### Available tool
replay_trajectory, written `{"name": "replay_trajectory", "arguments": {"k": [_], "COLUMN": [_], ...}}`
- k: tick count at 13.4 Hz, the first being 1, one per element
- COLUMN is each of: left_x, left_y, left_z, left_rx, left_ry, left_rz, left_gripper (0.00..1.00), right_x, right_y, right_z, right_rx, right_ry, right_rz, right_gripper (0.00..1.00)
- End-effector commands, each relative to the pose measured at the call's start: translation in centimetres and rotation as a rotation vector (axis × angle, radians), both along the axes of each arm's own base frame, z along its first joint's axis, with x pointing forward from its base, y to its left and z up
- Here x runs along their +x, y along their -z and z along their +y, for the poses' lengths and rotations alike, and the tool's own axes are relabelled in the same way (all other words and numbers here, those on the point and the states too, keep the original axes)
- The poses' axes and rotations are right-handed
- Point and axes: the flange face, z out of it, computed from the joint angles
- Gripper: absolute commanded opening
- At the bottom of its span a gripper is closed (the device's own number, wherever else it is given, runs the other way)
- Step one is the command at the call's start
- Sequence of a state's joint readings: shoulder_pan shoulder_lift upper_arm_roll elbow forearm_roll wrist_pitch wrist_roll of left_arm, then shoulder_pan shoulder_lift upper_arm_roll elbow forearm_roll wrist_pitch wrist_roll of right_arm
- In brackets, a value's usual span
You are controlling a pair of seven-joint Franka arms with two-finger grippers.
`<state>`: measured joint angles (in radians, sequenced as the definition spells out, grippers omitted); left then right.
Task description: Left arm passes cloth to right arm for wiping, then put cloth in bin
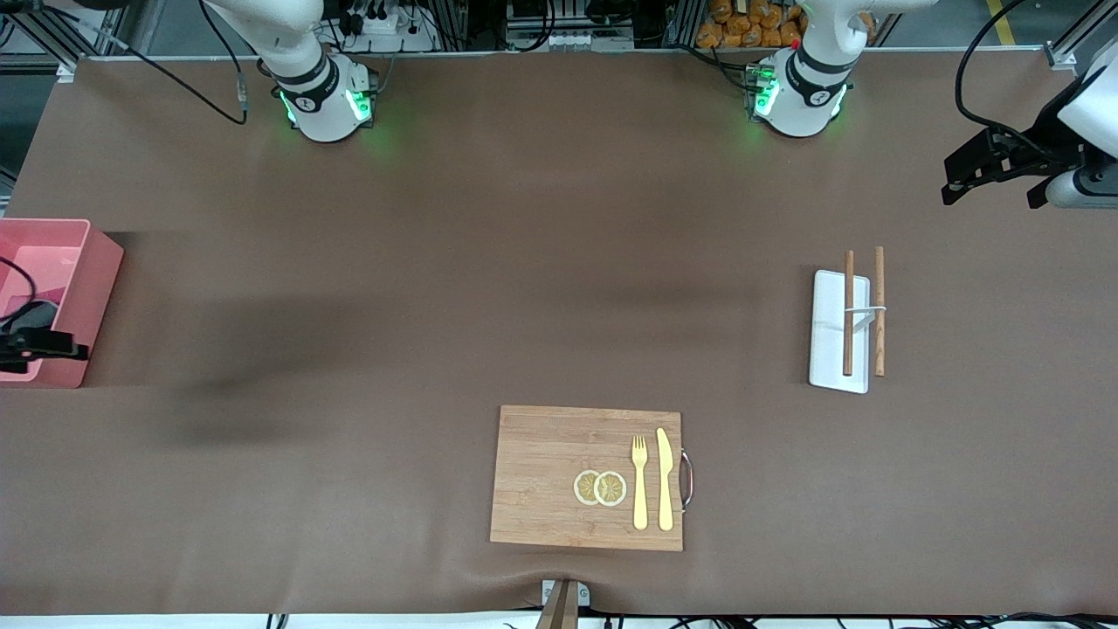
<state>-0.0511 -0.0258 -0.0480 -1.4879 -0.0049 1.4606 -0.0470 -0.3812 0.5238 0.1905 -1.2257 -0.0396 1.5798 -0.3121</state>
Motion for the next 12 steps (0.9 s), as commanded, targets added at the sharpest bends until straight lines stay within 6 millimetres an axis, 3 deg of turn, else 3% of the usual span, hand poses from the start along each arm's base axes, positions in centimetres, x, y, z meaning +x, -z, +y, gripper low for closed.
{"name": "replay_trajectory", "arguments": {"k": [1,4,8,11,12], "left_x": [-0.3,-0.3,-0.2,-0.2,-0.2], "left_y": [-0.7,-0.7,-0.7,-0.5,-0.6], "left_z": [0.2,0.1,0.4,0.3,0.2], "left_rx": [-0.001,0.005,0.005,0.006,0.005], "left_ry": [0.006,0.016,0.012,0.013,0.015], "left_rz": [-0.017,-0.017,-0.017,-0.014,-0.016], "left_gripper": [1.0,1.0,1.0,1.0,1.0], "right_x": [-3.6,-7.5,-13.4,-13.1,-12.7], "right_y": [-2.5,-4.1,-6.7,-9.4,-10.5], "right_z": [6.1,10.1,13.1,19.1,19.8], "right_rx": [-0.057,-0.093,-0.084,-0.08,-0.075], "right_ry": [0.12,0.148,0.153,0.226,0.227], "right_rz": [0.02,-0.035,-0.11,-0.133,-0.15], "right_gripper": [1.0,1.0,1.0,1.0,1.0]}}
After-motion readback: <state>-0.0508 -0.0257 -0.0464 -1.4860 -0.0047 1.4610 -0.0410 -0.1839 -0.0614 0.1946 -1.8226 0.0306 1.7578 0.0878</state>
